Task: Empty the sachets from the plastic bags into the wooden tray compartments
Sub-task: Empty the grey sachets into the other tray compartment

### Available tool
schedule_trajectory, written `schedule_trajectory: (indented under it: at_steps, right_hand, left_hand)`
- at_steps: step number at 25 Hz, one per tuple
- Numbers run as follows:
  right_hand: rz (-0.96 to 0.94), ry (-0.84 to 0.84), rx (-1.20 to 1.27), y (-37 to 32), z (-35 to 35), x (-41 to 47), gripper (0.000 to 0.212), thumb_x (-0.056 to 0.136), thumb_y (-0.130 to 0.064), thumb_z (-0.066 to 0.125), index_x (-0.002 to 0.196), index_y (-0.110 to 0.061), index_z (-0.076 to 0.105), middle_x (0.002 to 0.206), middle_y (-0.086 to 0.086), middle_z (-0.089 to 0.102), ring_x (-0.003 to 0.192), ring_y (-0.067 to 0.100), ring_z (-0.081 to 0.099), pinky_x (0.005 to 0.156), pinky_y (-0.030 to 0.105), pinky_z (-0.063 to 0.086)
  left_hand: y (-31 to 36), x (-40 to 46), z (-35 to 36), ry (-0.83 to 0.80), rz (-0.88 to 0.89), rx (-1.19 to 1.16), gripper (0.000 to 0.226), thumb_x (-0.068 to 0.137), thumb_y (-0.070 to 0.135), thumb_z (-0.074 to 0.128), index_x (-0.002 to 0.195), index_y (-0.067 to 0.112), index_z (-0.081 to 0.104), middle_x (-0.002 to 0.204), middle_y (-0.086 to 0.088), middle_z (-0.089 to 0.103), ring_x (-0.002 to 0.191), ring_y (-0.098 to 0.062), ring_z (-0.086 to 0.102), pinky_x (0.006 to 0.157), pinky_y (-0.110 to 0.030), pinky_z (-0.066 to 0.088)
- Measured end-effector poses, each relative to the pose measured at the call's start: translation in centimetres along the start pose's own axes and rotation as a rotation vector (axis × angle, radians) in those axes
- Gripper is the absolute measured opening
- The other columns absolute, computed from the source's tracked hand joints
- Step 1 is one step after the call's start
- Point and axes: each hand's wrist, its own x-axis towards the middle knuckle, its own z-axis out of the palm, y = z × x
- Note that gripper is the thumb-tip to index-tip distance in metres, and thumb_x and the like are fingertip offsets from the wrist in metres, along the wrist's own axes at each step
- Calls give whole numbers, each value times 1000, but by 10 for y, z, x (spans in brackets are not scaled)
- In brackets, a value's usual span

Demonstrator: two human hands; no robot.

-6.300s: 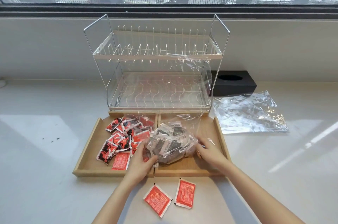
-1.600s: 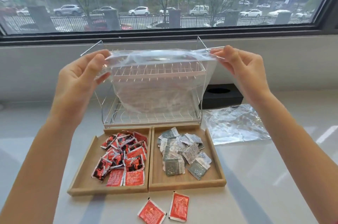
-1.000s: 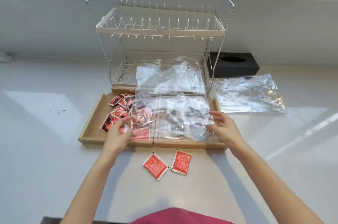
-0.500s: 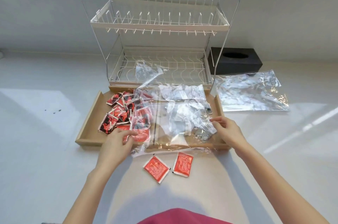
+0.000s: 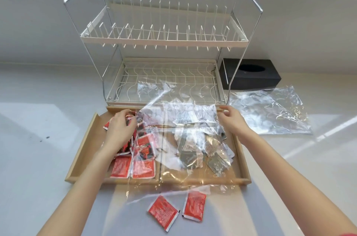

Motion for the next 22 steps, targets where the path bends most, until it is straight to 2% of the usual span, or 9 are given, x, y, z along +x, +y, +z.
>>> schedule_trajectory:
  at_steps: [4,7,9,10,12,14,15,18,22]
  right_hand:
    - [59,-19,49,-2,6,22,42,91,-18,44,133,-13,38,131,11,51,93,19,49,82,33,39]
    - [70,10,99,1,12,33,43,90,-17,47,132,-10,39,128,13,54,89,18,54,88,38,45]
    - [63,20,164,3,14,37,41,90,-14,48,129,-9,40,113,15,63,95,24,62,95,41,48]
    - [62,20,214,4,14,37,39,90,-12,48,128,-9,41,103,14,67,92,25,66,93,41,50]
    - [53,28,314,1,11,31,31,92,-12,45,123,-10,44,92,11,68,77,19,69,79,28,57]
    - [26,33,387,-4,5,20,23,94,-13,43,116,-13,47,86,9,64,65,12,67,57,12,54]
    - [9,37,414,-6,2,14,20,95,-14,43,114,-13,47,84,9,62,65,12,65,52,10,51]
    - [-45,68,376,-7,-8,-4,17,94,-20,43,106,-11,53,77,2,61,67,12,62,54,10,51]
    - [-109,89,413,-7,-22,-26,18,93,-25,46,88,-14,60,81,0,64,76,12,64,57,12,50]
  left_hand:
    - [6,28,5,-55,-114,-107,50,91,23,42,137,5,31,141,-14,41,127,-29,39,103,-39,31]
    - [10,37,12,-78,-175,-285,48,91,20,45,135,5,34,132,-13,50,117,-27,49,96,-36,37]
    - [11,37,15,-75,-190,-396,43,91,18,46,131,4,39,121,-9,55,99,-20,54,81,-25,44]
    - [11,35,14,-70,-183,-427,39,91,18,46,127,4,43,112,-7,58,91,-18,55,70,-18,45]
    - [12,32,11,-46,-135,-452,33,92,20,44,120,4,50,88,-3,62,73,-13,56,52,-11,44]
    - [14,26,6,-15,-86,-454,30,93,23,42,113,6,55,75,3,58,67,-8,55,53,-13,44]
    - [16,21,2,-5,-70,-463,29,93,24,42,111,9,57,75,4,58,67,-7,55,56,-15,43]
    - [20,3,-5,-15,-45,-504,24,94,24,39,104,16,59,80,5,60,71,-6,55,57,-16,41]
    - [22,-23,-13,-23,-39,-551,25,94,24,39,84,22,62,82,8,62,79,-6,55,71,-24,41]
